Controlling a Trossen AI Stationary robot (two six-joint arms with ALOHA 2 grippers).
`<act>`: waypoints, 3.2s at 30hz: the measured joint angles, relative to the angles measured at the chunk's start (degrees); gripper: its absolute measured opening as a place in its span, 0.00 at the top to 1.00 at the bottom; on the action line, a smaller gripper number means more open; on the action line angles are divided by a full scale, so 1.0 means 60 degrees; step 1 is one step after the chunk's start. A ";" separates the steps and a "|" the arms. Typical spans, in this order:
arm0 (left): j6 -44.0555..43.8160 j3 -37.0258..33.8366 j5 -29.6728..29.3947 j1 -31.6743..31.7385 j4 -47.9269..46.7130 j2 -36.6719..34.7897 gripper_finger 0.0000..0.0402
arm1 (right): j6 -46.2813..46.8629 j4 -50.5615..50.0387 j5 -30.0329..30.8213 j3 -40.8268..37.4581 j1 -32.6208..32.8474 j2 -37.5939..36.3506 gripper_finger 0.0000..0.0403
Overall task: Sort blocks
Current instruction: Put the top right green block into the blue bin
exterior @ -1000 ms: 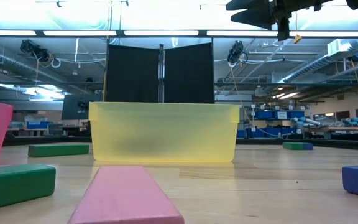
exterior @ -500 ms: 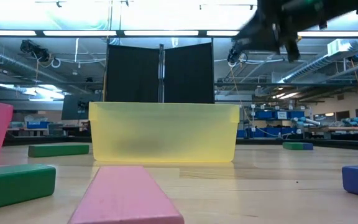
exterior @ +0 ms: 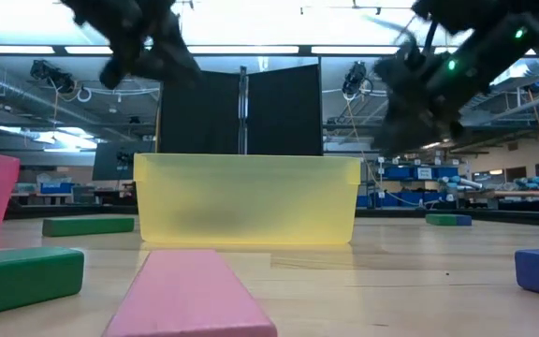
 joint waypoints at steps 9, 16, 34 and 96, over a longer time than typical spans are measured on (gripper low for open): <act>0.0811 -0.1117 0.1810 0.0997 0.1687 -0.0204 0.70 | 0.2338 -0.4390 -0.0706 0.0415 -0.1420 -0.0013 0.60; 0.1679 -0.1272 0.2257 0.1665 0.2165 -0.0852 0.70 | 0.2472 -0.4935 -0.1114 0.0415 -0.2321 0.0011 0.49; 0.2575 -0.1265 0.2243 0.2085 0.1517 -0.2935 0.70 | 0.1582 -0.3535 -0.2049 0.0418 -0.3588 0.1989 0.40; 0.1484 -0.1265 0.3930 0.2059 0.0204 -0.1615 0.70 | 0.4262 -0.5253 -0.4347 0.0407 0.7512 -0.3474 0.82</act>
